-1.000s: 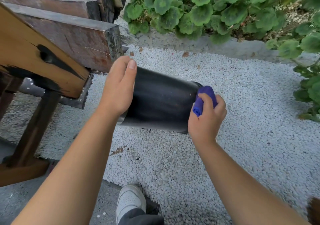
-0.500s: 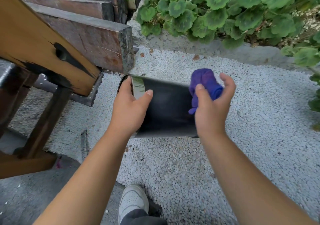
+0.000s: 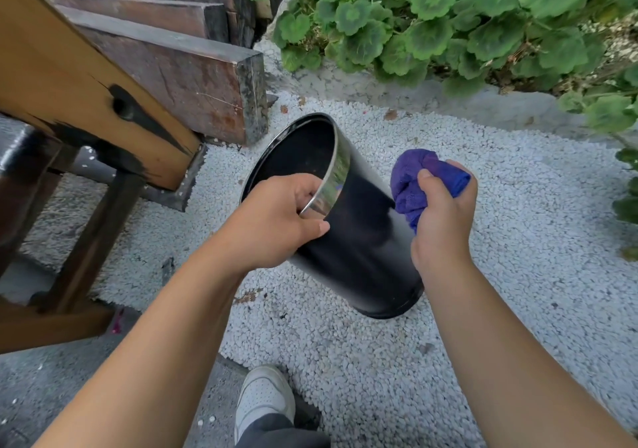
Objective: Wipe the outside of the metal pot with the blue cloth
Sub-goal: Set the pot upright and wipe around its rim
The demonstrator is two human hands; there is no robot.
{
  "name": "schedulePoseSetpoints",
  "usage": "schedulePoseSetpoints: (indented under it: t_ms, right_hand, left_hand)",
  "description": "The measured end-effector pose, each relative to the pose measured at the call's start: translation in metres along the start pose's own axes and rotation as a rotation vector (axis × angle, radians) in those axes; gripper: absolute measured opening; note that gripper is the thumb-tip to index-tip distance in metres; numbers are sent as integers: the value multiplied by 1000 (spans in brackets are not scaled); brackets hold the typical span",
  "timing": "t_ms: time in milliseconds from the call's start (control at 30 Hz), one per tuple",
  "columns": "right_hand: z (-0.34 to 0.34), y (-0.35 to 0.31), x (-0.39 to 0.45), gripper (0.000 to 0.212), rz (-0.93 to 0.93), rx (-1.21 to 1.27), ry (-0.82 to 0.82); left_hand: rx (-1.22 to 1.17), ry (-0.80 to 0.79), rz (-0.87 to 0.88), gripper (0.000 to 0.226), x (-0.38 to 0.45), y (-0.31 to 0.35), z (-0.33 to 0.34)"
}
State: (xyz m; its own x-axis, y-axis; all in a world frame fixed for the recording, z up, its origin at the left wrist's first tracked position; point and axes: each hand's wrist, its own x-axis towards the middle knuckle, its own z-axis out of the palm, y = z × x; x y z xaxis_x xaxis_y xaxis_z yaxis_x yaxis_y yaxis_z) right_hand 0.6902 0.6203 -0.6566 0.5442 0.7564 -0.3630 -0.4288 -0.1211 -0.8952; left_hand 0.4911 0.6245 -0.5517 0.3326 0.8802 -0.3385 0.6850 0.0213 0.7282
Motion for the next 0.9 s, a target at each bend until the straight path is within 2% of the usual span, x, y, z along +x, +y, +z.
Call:
schedulePoseSetpoints:
  t_ms: [233, 333, 400, 500, 600, 767, 900]
  right_hand:
    - [7, -11, 0, 38, -101, 74, 6]
    - [5, -15, 2, 41, -148, 77, 59]
    - [2, -14, 3, 54, -128, 44, 44]
    - [0, -3, -1, 76, -95, -24, -30]
    - [3, 5, -9, 84, -104, -132, -102]
    - [1, 6, -15, 67, -177, -201, 18]
    - [0, 0, -18, 59, -248, -241, -42]
  left_hand:
    - [494, -193, 310, 21, 6, 37, -48]
    - [670, -174, 431, 16, 20, 33, -51]
    - [724, -159, 416, 13, 32, 19, -47]
    - [735, -133, 338, 16, 39, -11, -44]
    - [624, -45, 346, 26, 32, -35, -36]
    - [473, 42, 399, 31, 21, -57, -21]
    - [468, 69, 401, 35, 19, -64, -15]
